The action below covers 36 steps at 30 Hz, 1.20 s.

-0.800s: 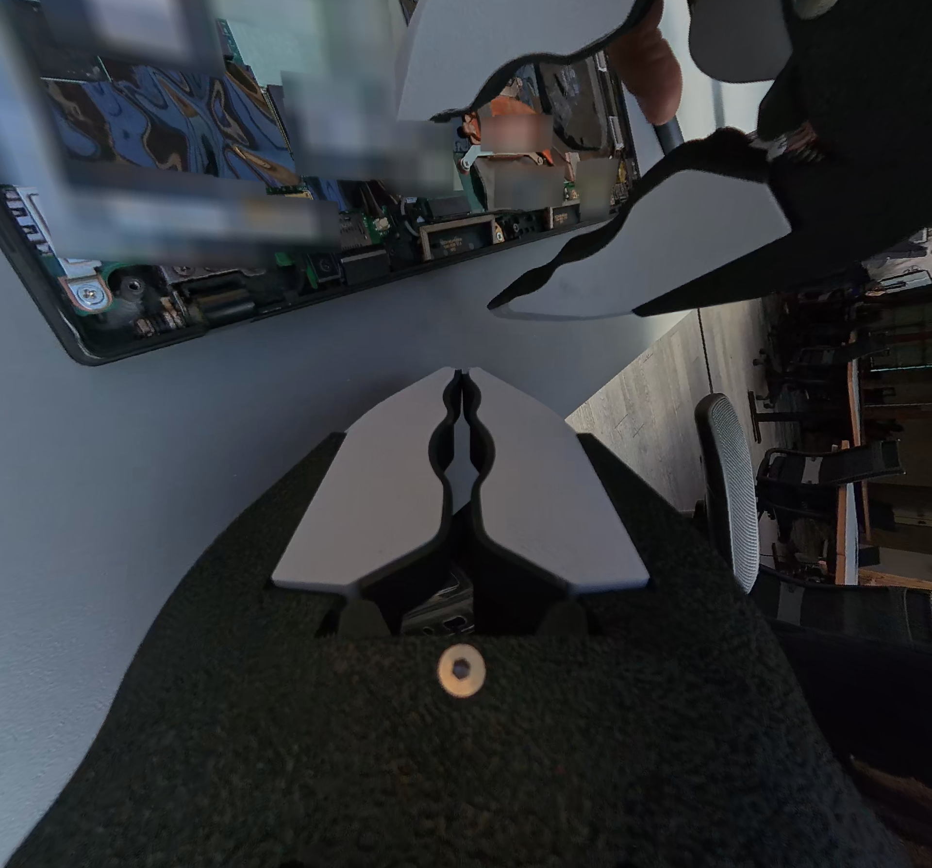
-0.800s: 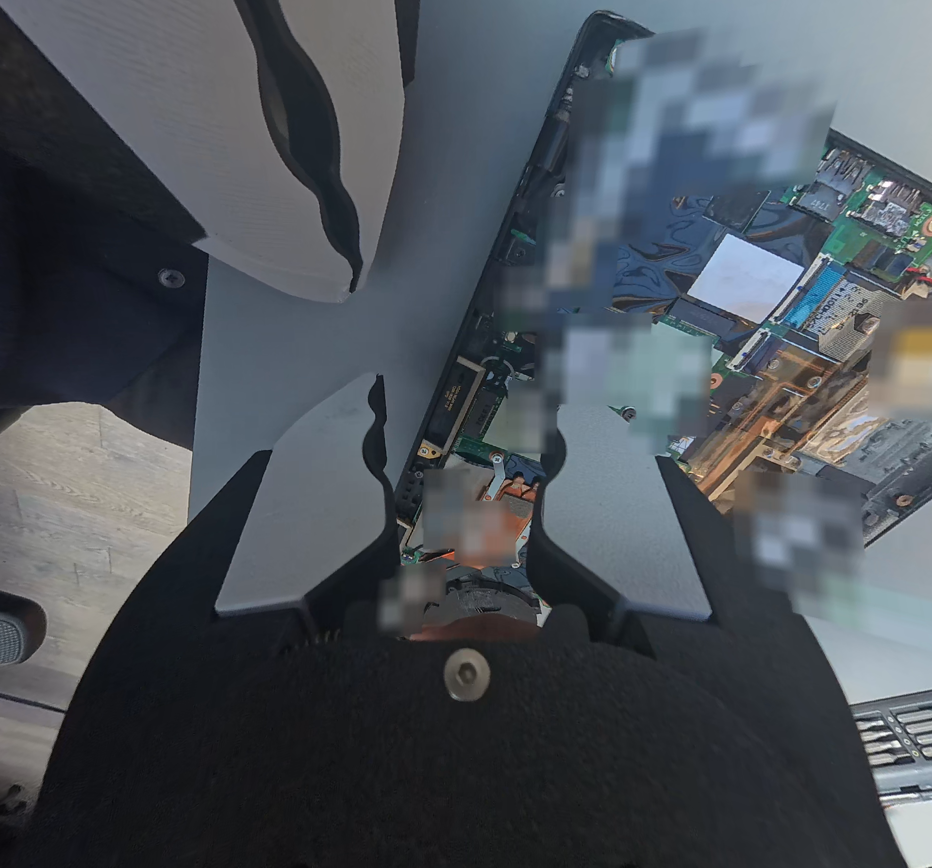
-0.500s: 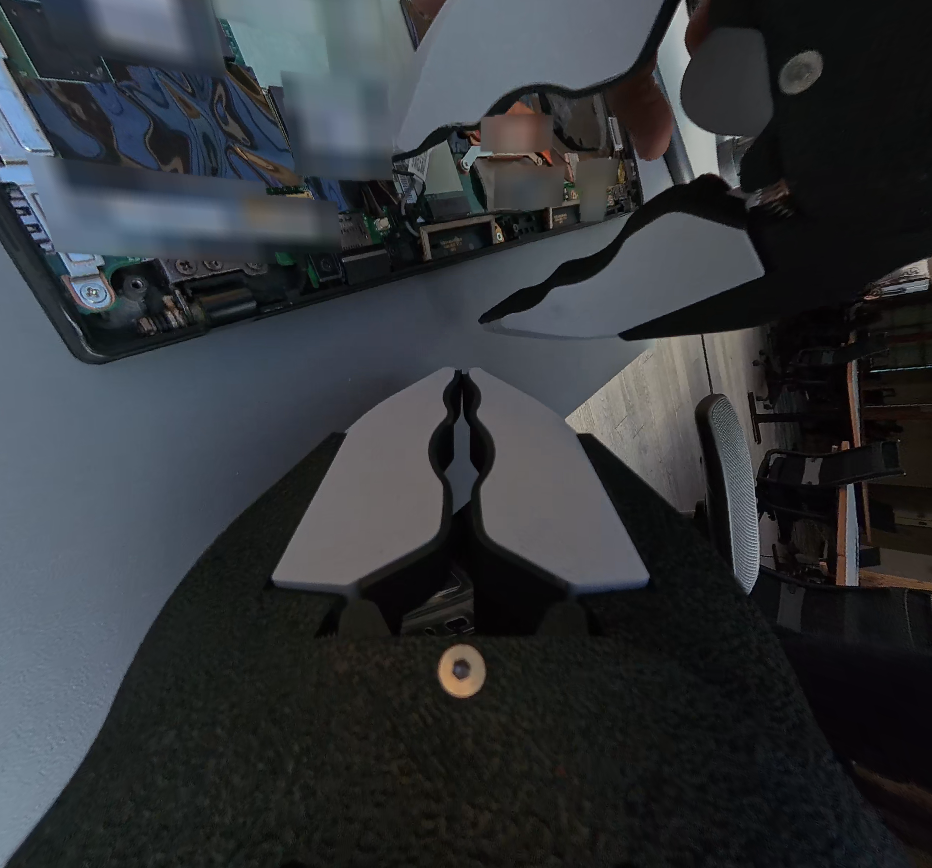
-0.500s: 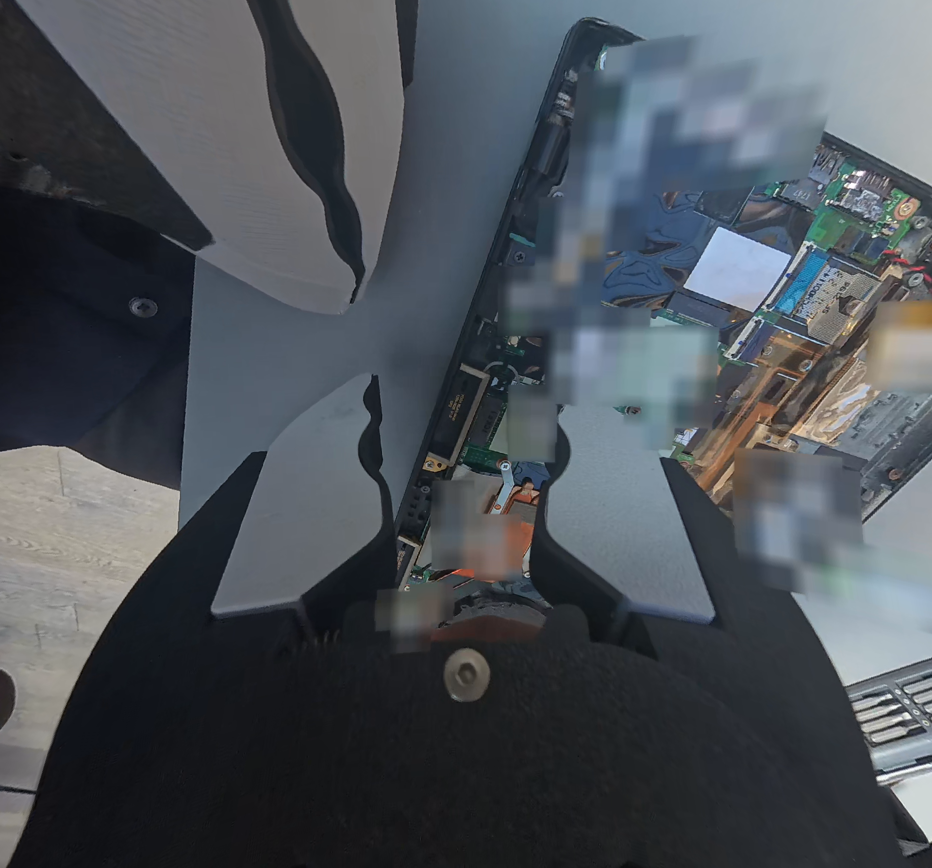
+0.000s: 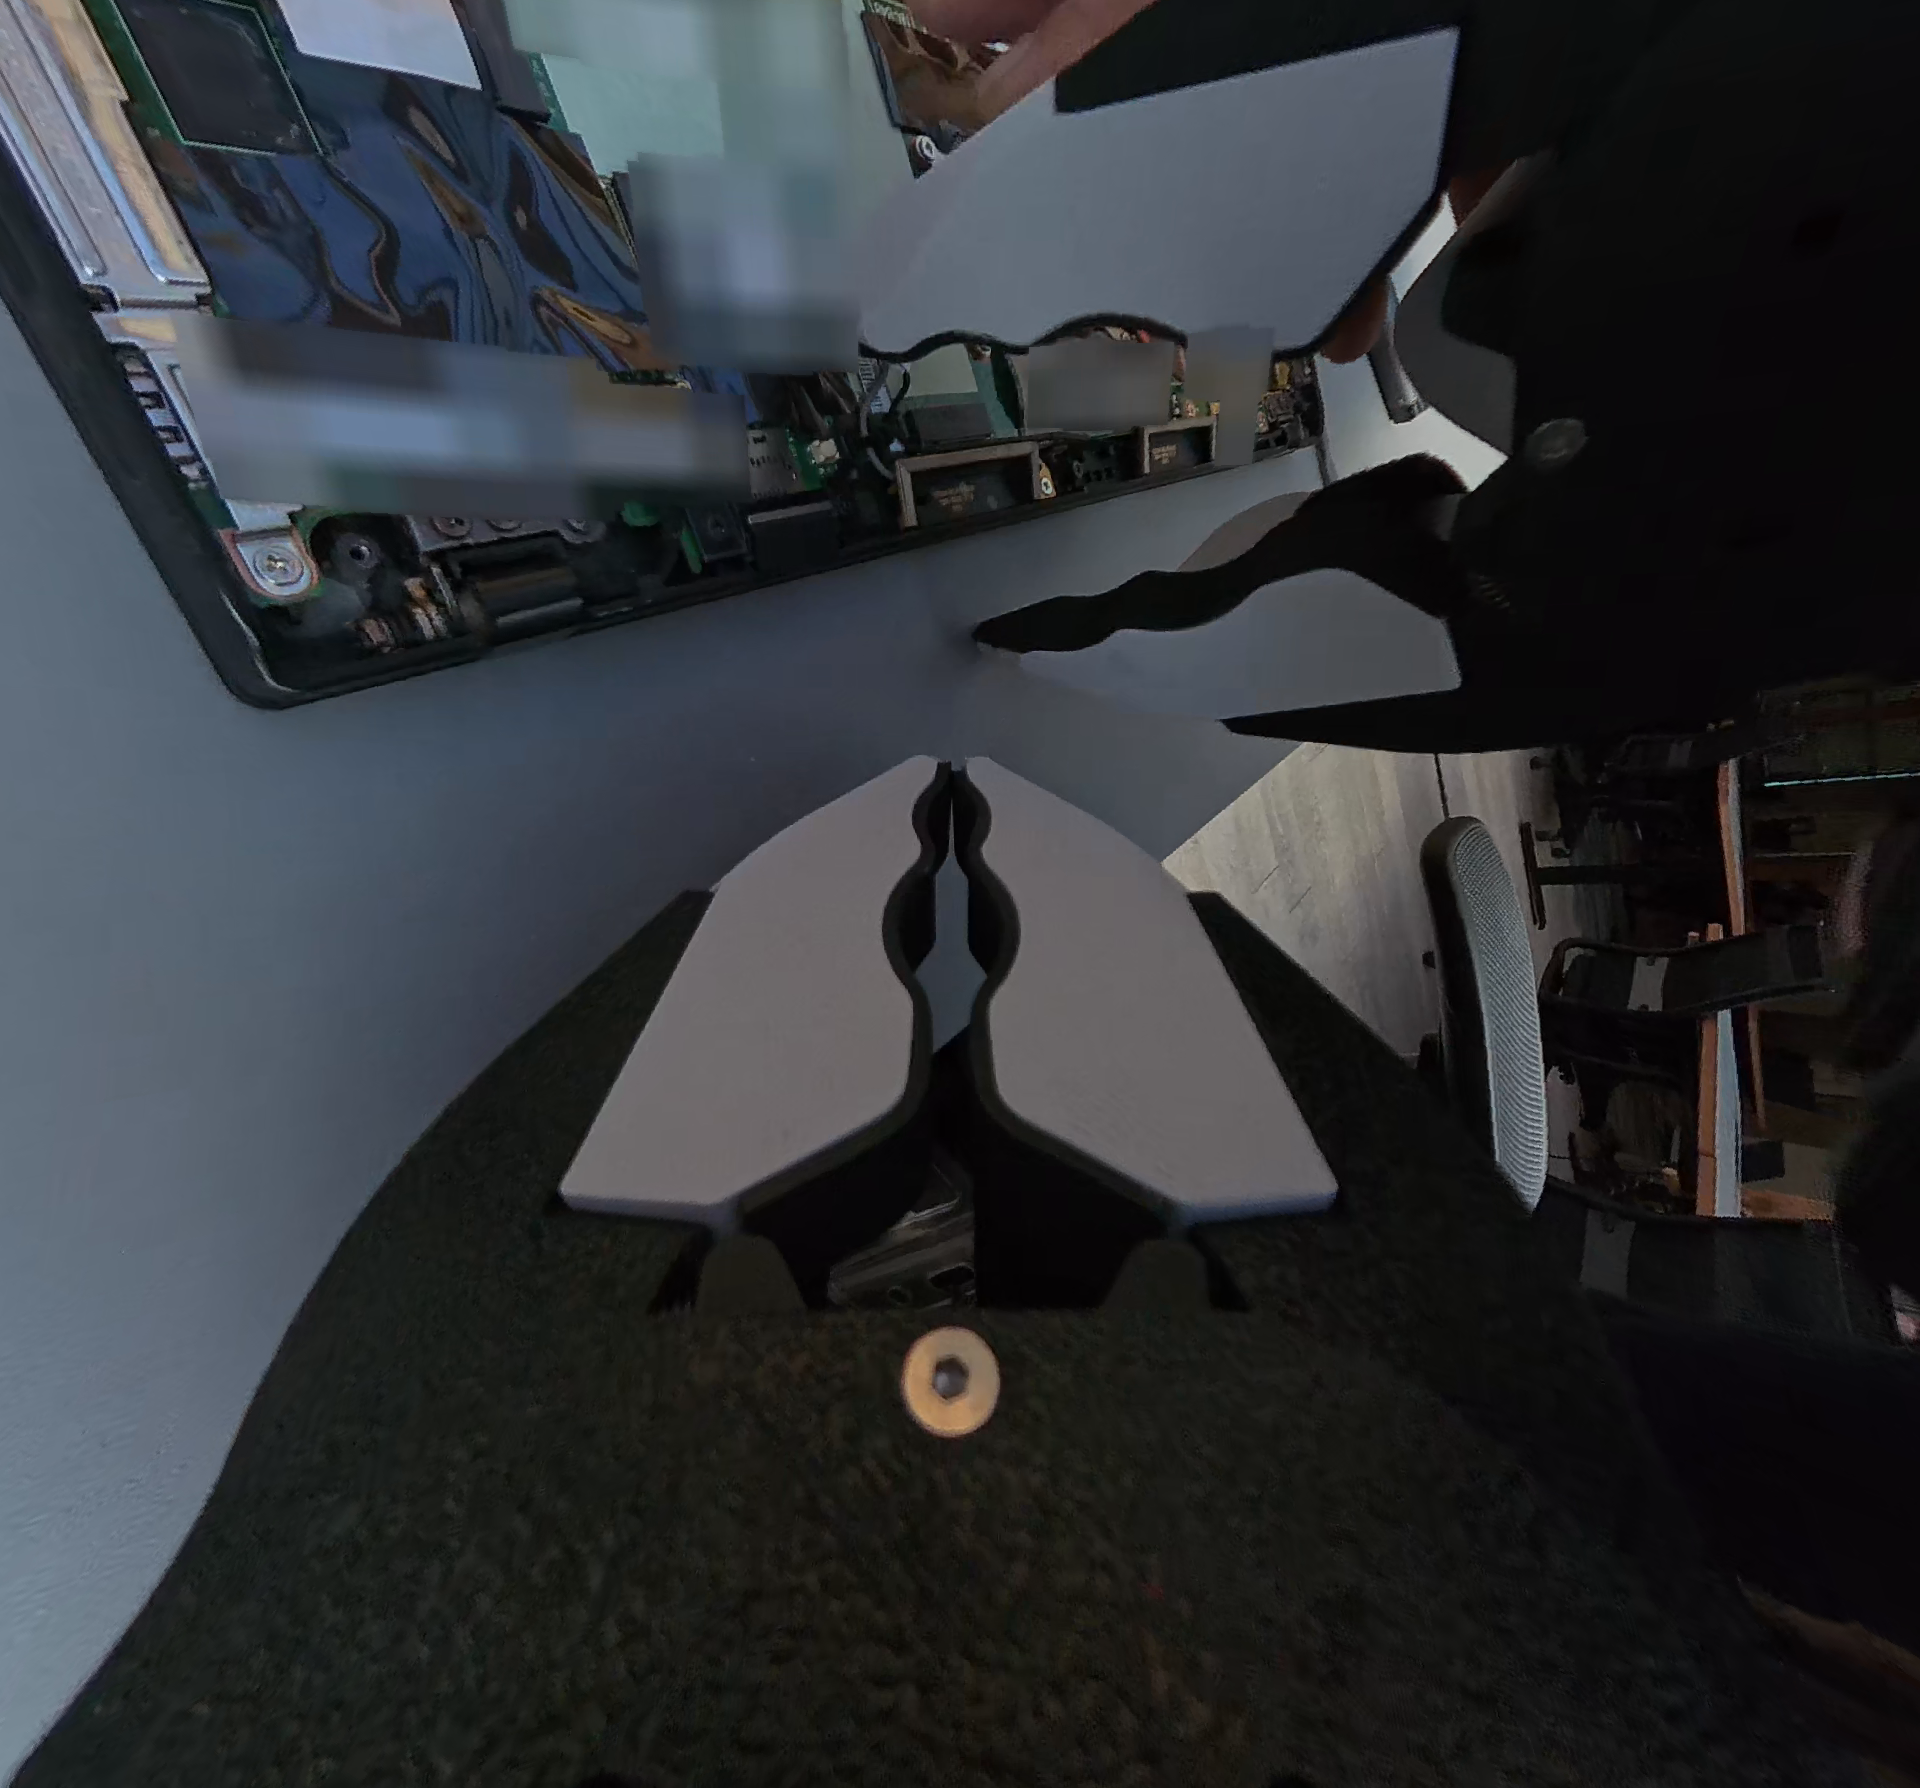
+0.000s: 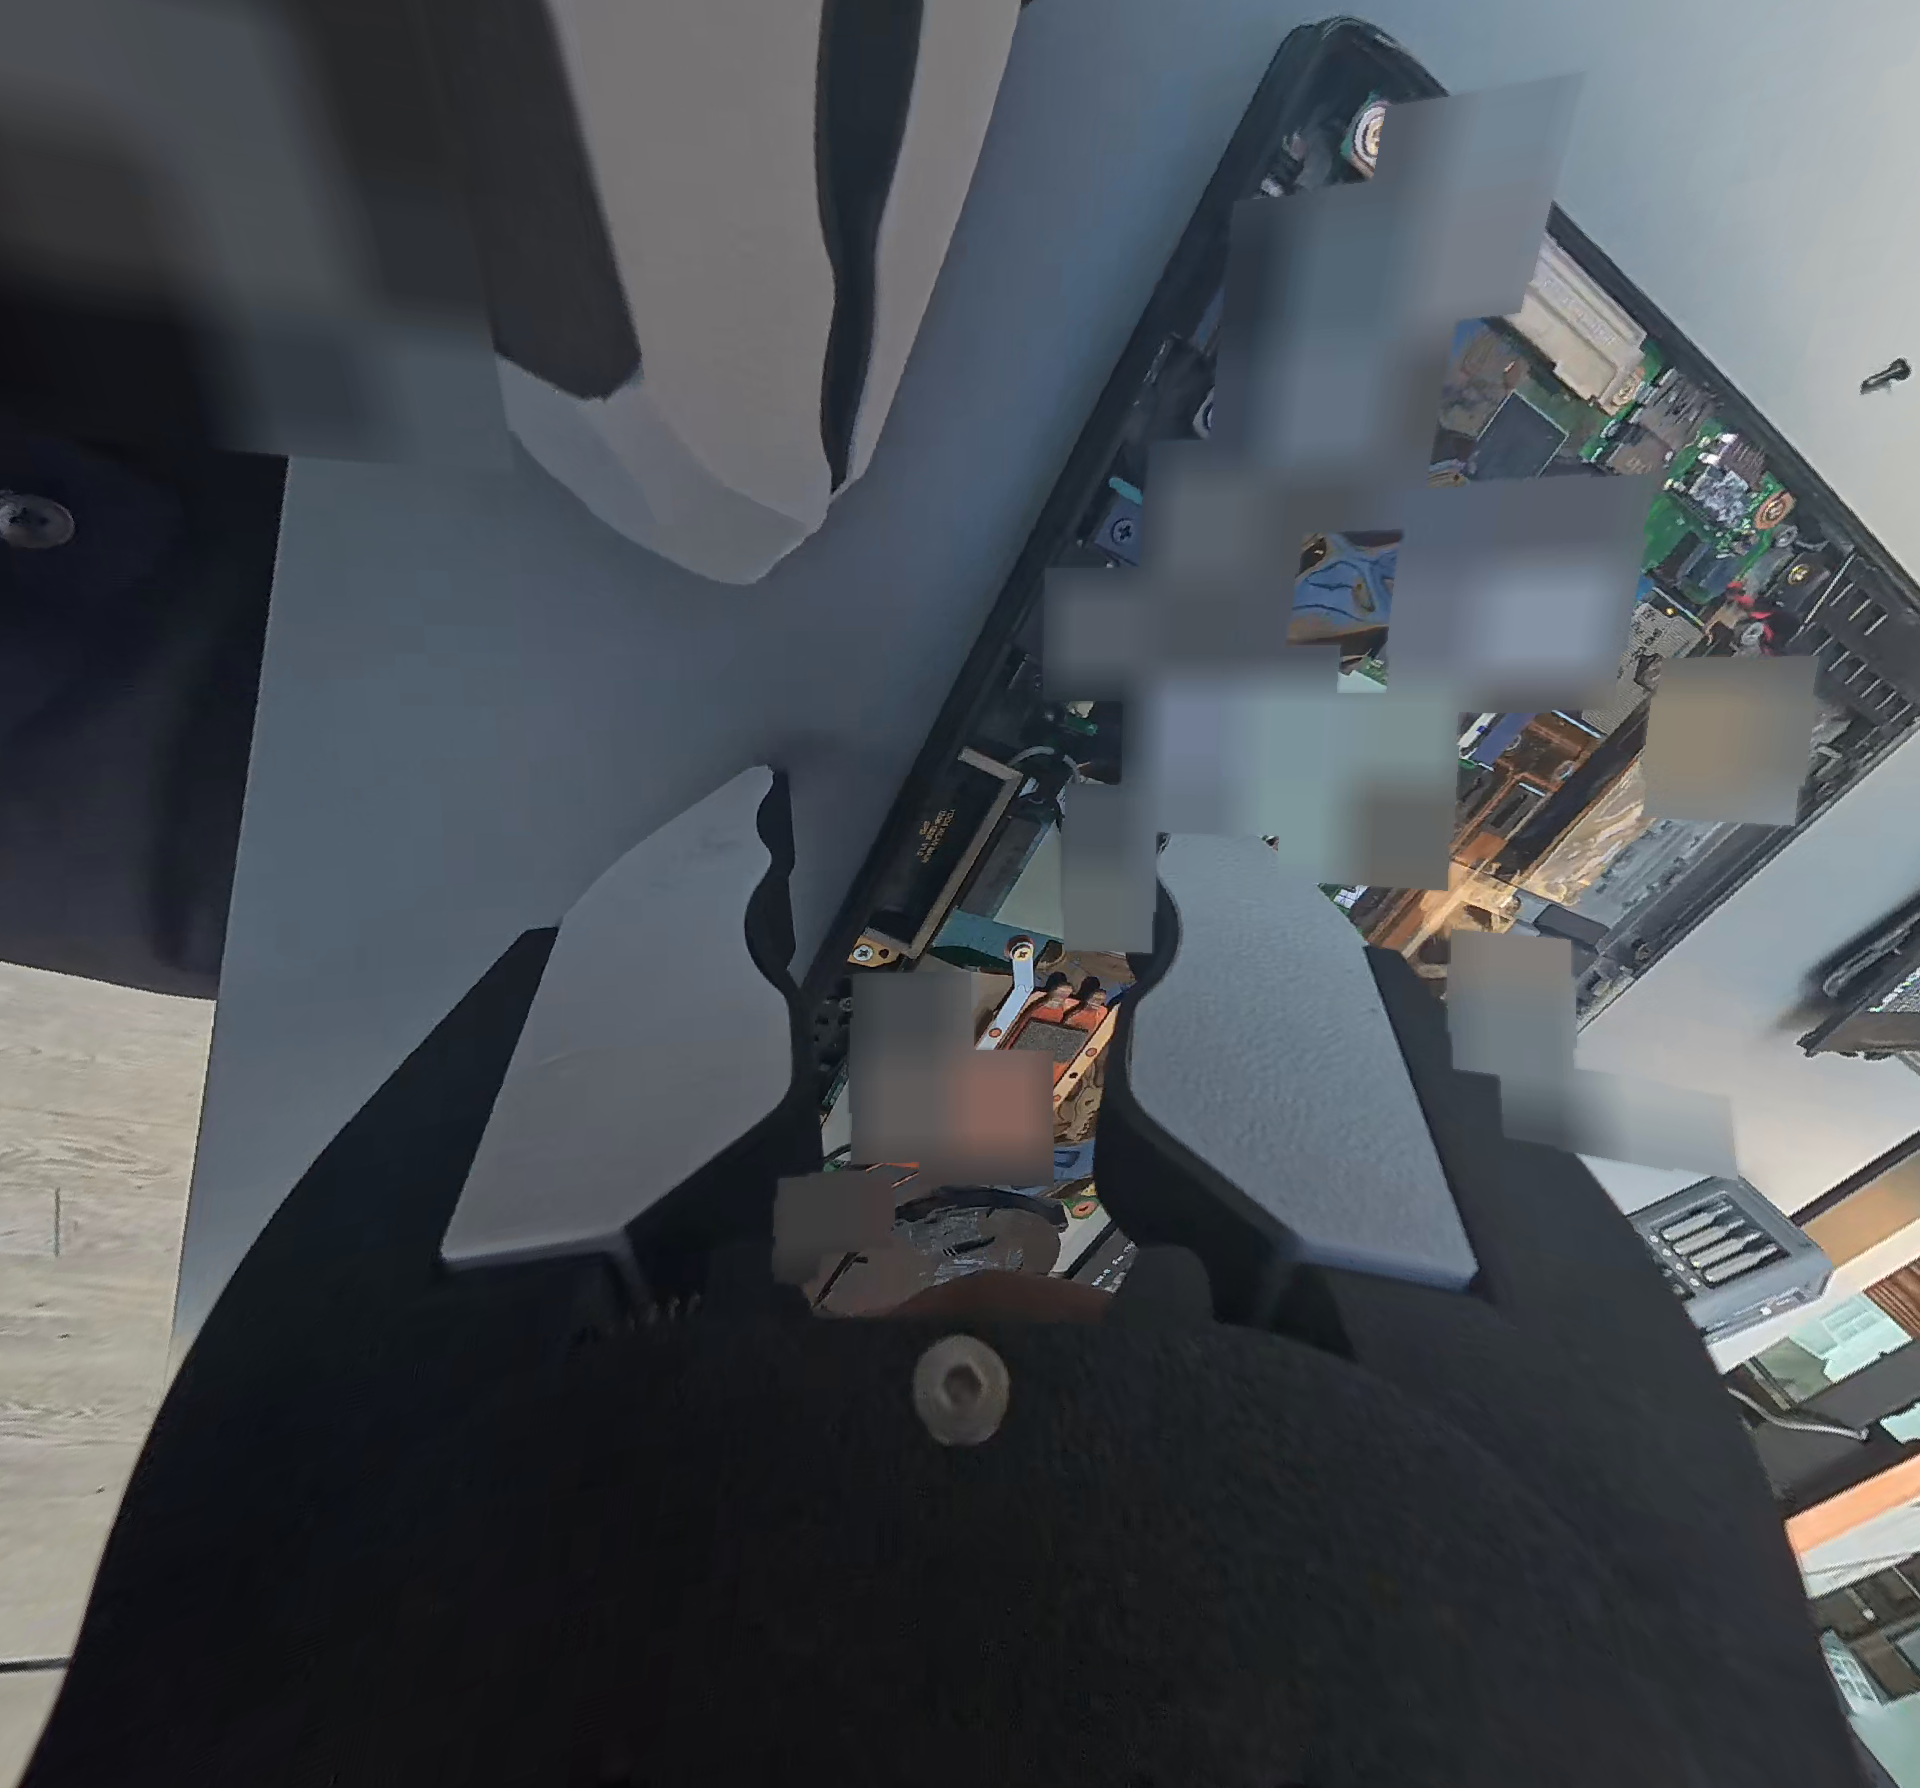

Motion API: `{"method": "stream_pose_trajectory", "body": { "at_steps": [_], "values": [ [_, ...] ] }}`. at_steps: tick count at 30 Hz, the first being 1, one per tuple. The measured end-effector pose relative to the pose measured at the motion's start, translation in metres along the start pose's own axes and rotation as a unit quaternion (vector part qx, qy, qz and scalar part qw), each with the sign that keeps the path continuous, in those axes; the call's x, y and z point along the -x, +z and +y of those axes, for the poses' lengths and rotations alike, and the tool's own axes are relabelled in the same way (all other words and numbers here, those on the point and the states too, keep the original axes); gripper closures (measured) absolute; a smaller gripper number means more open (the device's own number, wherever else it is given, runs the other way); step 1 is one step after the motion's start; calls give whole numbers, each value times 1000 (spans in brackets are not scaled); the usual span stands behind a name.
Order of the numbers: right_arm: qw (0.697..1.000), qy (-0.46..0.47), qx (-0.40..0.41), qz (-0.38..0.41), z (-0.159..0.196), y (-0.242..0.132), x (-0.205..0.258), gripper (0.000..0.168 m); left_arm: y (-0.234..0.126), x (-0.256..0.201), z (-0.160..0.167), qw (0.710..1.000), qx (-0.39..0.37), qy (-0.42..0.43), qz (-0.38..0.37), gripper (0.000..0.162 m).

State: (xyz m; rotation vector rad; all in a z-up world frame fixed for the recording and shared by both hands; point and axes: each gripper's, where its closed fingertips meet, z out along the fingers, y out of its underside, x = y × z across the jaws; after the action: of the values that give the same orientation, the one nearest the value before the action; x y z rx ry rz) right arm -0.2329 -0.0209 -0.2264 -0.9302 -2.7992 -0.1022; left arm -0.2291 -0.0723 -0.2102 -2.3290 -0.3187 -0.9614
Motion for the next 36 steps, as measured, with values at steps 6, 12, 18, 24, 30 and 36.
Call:
{"method": "stream_pose_trajectory", "body": {
  "at_steps": [6,12,18,24,30,36],
  "values": [
    [997,49,-43,-45,-4,-4,4,96,-2,3,-3,1000,-2,-4,3,162],
    [986,115,-107,-55,-3,-20,-5,92,-1,4,-6,1000,0,-8,5,162],
    [980,127,-130,-84,-9,-18,4,91,1,4,-8,1000,4,-7,4,162],
    [980,119,-135,-91,-12,-18,2,92,2,3,-7,1000,5,-6,4,162],
    [981,104,-123,-112,-18,-16,1,92,2,2,-5,1000,7,-3,4,162],
    [975,138,-133,-116,-15,-23,-8,87,1,2,-4,1000,4,-3,6,162]
  ]
}}
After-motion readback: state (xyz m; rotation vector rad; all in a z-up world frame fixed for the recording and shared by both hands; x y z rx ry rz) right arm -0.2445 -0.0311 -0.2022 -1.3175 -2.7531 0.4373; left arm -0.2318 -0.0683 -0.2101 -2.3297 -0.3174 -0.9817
